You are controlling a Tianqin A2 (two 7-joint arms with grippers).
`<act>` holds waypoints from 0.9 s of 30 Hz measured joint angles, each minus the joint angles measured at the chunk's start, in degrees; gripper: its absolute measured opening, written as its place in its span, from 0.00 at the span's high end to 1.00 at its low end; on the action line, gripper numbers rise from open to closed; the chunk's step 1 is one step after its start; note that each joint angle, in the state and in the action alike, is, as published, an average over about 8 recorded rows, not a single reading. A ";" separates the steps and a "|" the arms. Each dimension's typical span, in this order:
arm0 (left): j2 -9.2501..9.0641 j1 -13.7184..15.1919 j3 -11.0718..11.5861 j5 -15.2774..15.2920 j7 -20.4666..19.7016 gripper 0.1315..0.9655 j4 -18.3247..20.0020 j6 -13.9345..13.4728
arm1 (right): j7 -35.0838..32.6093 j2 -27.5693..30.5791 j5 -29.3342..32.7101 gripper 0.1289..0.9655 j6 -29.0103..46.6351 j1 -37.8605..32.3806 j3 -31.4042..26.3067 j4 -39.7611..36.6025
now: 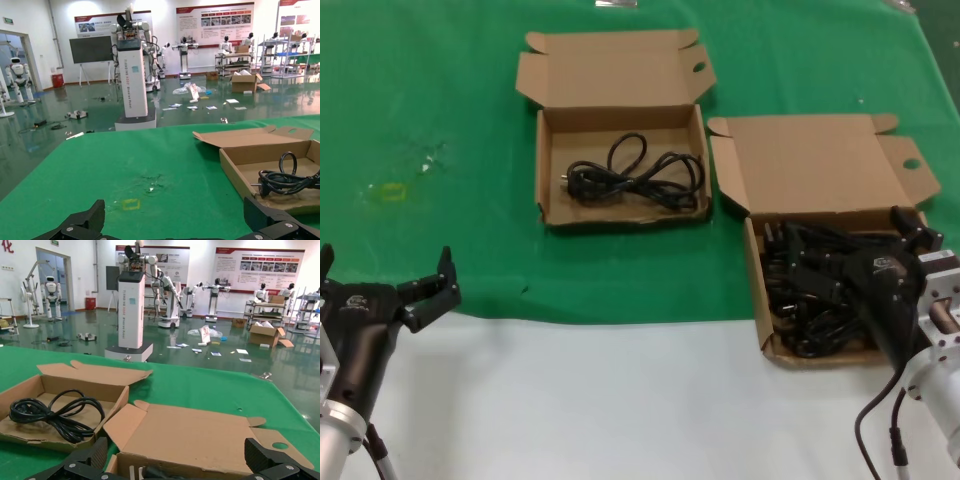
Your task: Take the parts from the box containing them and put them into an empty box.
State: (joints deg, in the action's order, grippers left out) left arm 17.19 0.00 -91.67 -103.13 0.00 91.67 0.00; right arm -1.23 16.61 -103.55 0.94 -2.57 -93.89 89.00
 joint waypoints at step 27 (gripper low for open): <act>0.00 0.00 0.00 0.00 0.00 0.00 0.00 0.00 | 0.00 0.00 0.00 0.00 0.00 0.00 0.00 0.00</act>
State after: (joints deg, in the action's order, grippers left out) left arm 17.19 0.00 -91.67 -103.13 0.00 91.67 0.00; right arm -1.23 16.61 -103.55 0.94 -2.57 -93.89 89.00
